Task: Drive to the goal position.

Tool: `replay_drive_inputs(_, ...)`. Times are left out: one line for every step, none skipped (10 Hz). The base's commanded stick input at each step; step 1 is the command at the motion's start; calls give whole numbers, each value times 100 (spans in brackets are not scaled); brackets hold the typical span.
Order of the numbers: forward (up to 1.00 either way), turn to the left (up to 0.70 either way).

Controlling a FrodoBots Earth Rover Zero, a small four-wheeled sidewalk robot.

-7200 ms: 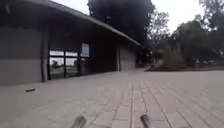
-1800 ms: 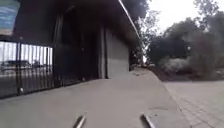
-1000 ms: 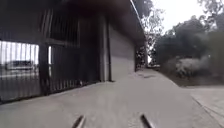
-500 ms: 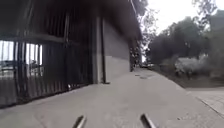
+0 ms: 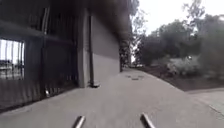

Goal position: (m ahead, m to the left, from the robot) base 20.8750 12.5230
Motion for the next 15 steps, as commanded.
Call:
replay_drive_inputs(100, 8)
replay_drive_inputs(100, 37)
replay_drive_inputs(100, 31)
replay_drive_inputs(100, 36)
replay_drive_inputs(100, 9)
replay_drive_inputs(100, 19)
replay_drive_inputs(100, 20)
replay_drive_inputs(100, 14)
replay_drive_inputs(100, 0)
replay_drive_inputs(100, -3)
replay_drive_inputs(100, -8)
replay_drive_inputs(100, -10)
replay_drive_inputs(100, -26)
replay_drive_inputs(100, -36)
replay_drive_inputs(100, -36)
